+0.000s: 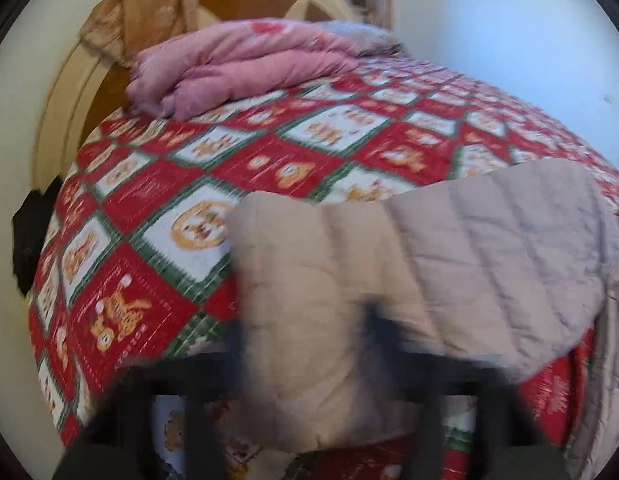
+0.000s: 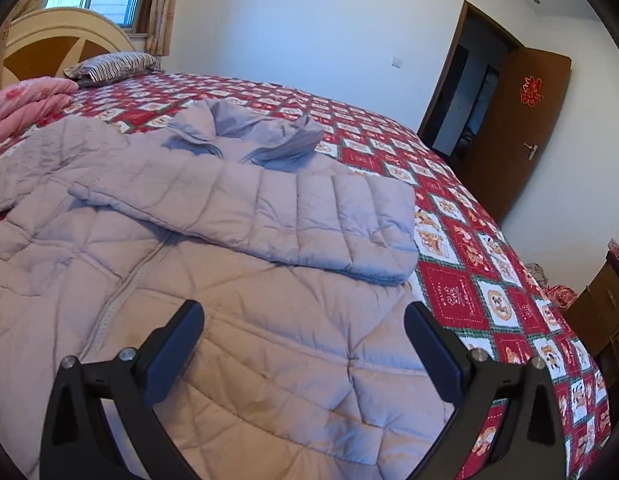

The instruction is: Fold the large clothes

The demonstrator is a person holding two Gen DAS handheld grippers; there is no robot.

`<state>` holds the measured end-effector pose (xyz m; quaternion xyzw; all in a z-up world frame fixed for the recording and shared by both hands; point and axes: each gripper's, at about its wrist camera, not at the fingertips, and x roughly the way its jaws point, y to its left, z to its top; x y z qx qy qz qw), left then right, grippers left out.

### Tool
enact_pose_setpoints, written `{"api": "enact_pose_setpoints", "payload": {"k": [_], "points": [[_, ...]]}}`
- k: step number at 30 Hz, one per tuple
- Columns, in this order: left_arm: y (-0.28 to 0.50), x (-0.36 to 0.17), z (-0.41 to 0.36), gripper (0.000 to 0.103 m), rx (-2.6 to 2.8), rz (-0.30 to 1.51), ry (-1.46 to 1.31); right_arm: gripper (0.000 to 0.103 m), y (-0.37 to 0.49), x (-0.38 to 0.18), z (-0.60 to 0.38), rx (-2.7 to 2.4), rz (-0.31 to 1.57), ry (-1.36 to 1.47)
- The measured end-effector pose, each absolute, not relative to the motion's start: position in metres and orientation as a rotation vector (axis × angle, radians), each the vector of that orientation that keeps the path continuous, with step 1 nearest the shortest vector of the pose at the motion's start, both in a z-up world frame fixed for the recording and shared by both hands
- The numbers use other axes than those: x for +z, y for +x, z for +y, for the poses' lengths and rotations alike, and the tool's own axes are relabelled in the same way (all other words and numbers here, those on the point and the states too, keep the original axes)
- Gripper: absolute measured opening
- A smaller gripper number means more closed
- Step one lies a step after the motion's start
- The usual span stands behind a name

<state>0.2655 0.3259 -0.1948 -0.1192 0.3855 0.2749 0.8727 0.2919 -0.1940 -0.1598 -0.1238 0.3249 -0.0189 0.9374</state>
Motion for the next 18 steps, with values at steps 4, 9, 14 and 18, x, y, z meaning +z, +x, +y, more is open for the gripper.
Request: {"api": "enact_pose_setpoints", "payload": {"k": [4,9,14,18], "points": [[0.261,-0.167,0.313,0.013,0.554,0.758,-0.197,0.102,0.29,-0.157,-0.2,-0.046,0.646,-0.224],[0.249,-0.106,0.271,0.012,0.543,0.616,-0.053,0.102,0.291,-0.156,-0.202,-0.046,0.633,-0.194],[0.25,-0.056,0.209,0.012,0.447,0.494,0.04,0.102,0.29,-0.154,-0.206,-0.048,0.624,-0.173],[0.259,-0.039,0.152,0.012,0.323,0.461,0.058,0.102,0.288,-0.152,-0.217,-0.067,0.621,-0.156]]}}
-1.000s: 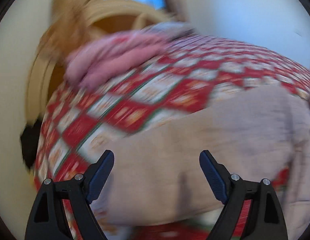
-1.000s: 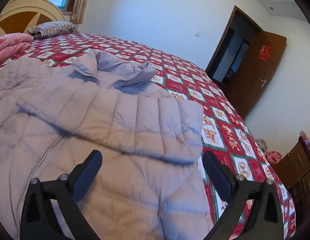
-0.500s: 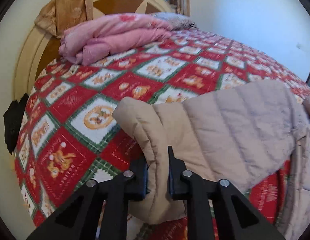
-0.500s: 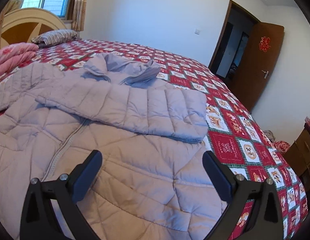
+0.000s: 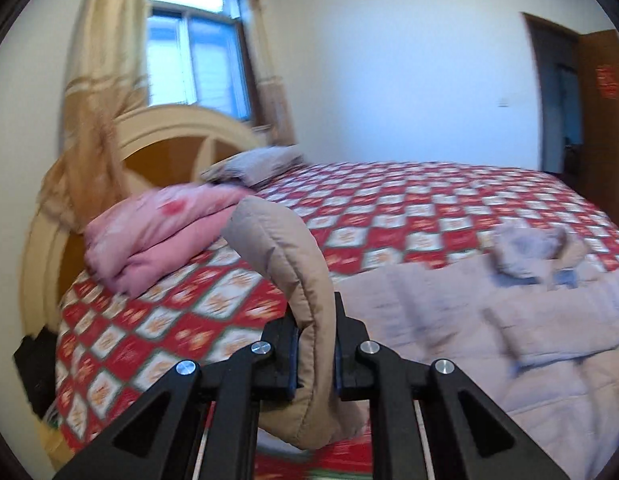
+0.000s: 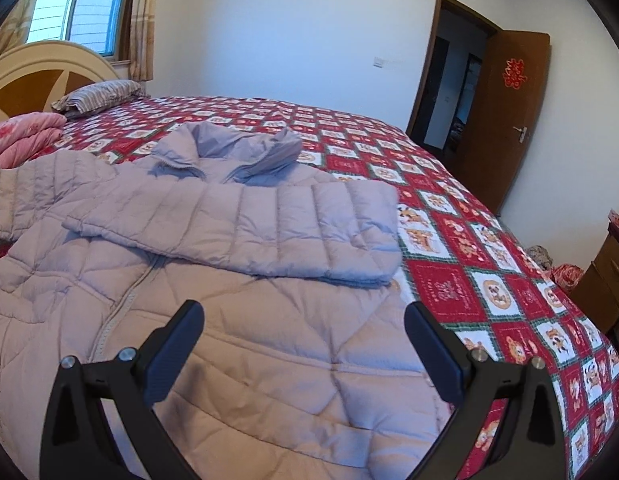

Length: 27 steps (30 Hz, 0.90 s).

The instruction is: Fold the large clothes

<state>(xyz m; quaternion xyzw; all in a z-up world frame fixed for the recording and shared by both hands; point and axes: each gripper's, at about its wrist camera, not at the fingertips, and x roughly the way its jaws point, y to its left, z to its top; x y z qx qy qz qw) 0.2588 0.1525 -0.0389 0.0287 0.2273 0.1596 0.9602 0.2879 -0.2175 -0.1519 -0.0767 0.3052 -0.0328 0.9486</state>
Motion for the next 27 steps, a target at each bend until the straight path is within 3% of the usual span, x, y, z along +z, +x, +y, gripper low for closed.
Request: {"api": "enact_pose_setpoints", "payload": {"k": [11,14,15,18,19,22,27], "points": [[0.306,-0.055,-0.027,0.013,0.08,0.482,0.197,0.102,0.271,-0.137,-0.271,-0.138,0.59,-0.081],[0.31,-0.066,-0.066,0.019,0.011,0.509,0.217,0.102,0.269,-0.141,-0.281,-0.149,0.603,-0.064],[0.311,-0.068,-0.076,0.03,0.002,0.522,0.222,0.102,0.269,-0.144,-0.285,-0.154,0.61,-0.058],[0.307,-0.076,-0.101,0.083,0.044,0.498,0.277,0.102,0.268,-0.148,-0.294,-0.157,0.632,-0.043],[0.304,-0.076,-0.105,0.088,0.065,0.465,0.298,0.102,0.268,-0.149,-0.296,-0.155,0.639,-0.036],[0.299,-0.073,-0.098,0.088,0.063,0.438,0.315,0.102,0.27,-0.151,-0.3,-0.152,0.646,-0.017],[0.305,-0.07,-0.028,0.092,0.206,0.422,0.266,0.102,0.276,-0.148,-0.286,-0.094,0.658,0.005]]}}
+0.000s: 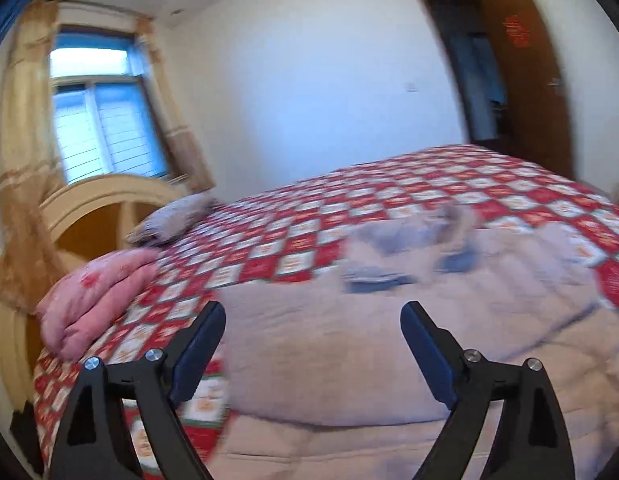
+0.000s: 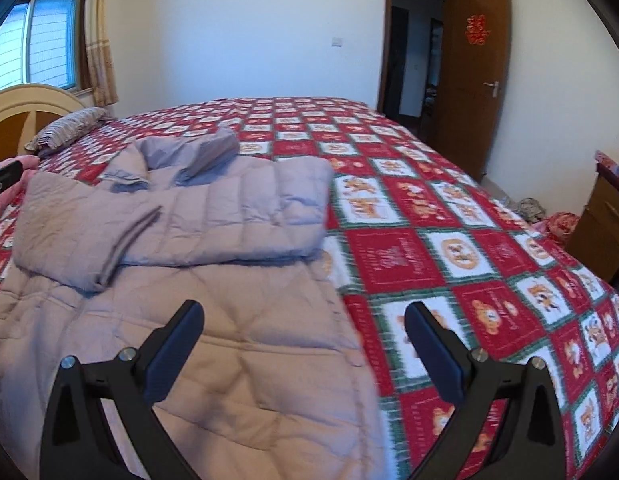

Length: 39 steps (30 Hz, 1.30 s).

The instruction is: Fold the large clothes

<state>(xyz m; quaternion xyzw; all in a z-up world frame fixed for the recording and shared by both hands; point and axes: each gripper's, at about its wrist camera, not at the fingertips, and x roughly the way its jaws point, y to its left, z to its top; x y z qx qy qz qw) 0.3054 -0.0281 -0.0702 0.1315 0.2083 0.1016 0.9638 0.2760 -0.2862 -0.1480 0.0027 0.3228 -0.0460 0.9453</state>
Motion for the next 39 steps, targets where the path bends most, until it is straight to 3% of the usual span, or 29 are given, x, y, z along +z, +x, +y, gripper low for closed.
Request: {"api": "enact_pose_setpoints", "payload": {"k": [8,17,19,22,24,26,30,39], "points": [[0.353,-0.145,0.109,0.092,0.586,0.7,0.162,0.102,0.307,-0.14,-0.23,0.057,0.668,0.012],[0.36,-0.19,0.131,0.092,0.622,0.778,0.121,0.102,0.353,-0.162,-0.171,0.132,0.74,0.013],[0.364,-0.193,0.128,0.092,0.611,0.783,0.129,0.095,0.362,-0.171,-0.163,0.155,0.775,0.032],[0.365,-0.197,0.128,0.092,0.606,0.79,0.131,0.07,0.37,-0.183,-0.155,0.195,0.835,0.05],[0.364,-0.197,0.128,0.092,0.601,0.789,0.123,0.04,0.371,-0.19,-0.15,0.211,0.855,0.032],[0.363,-0.197,0.129,0.092,0.602,0.788,0.117,0.018,0.368,-0.19,-0.145,0.208,0.846,-0.004],[0.362,-0.197,0.127,0.092,0.604,0.787,0.122,0.011,0.36,-0.183,-0.14,0.194,0.817,-0.062],[0.362,-0.198,0.131,0.092,0.594,0.804,0.103,0.01,0.348,-0.165,-0.173,0.126,0.757,-0.072]]}}
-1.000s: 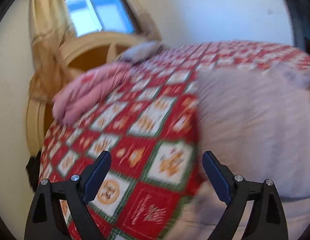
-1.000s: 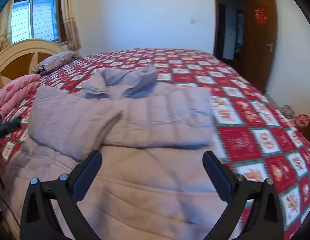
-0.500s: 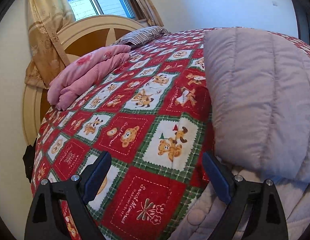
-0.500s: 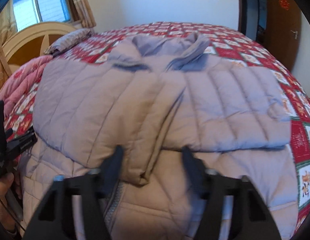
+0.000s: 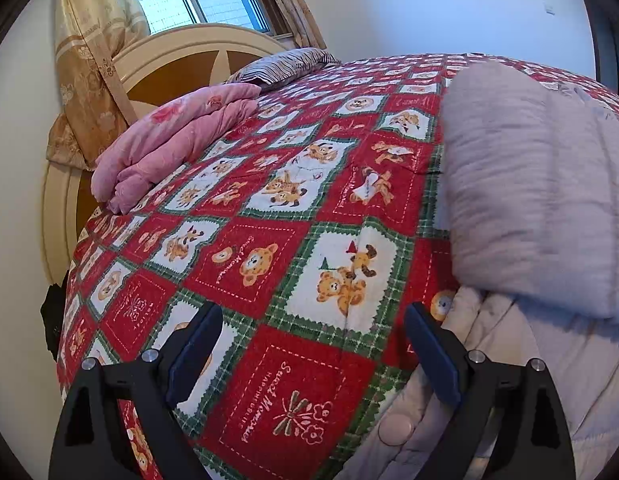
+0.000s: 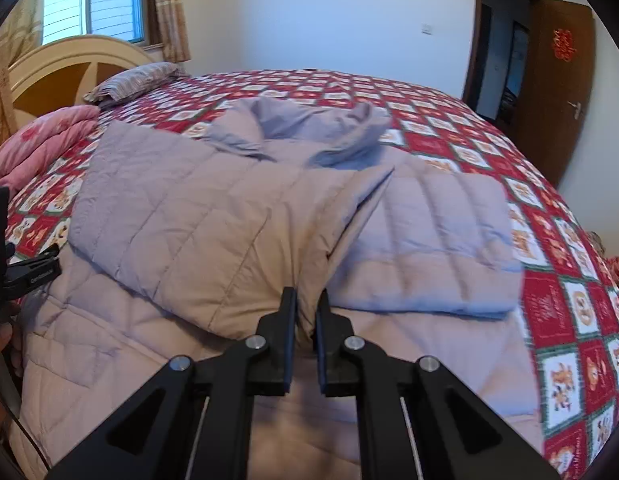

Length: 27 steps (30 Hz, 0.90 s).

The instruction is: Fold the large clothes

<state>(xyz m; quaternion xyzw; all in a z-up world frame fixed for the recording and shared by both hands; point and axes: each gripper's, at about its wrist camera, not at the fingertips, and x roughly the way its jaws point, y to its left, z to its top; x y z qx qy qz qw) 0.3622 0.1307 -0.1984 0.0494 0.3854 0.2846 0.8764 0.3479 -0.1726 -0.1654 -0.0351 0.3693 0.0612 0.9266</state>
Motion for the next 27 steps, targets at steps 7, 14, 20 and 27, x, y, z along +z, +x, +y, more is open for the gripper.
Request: {"api": "enact_pose_setpoints", "payload": {"k": [7,14,20,27], "points": [[0.36,-0.195,0.13,0.092,0.564,0.835,0.107,0.01,0.349,-0.162,-0.222,0.034,0.76,-0.039],[0.369,-0.142,0.111,0.092,0.436,0.777,0.06,0.033,0.354,-0.175,-0.253,-0.046,0.801,0.002],[0.406,-0.1,0.077,0.092,0.317,0.685,-0.026,0.051,0.337,-0.145,-0.268,-0.117,0.696,0.062],[0.461,-0.158,0.054,0.092,0.391,0.811,0.056,0.045,0.368,-0.134,-0.246,0.01,0.678,0.113]]}}
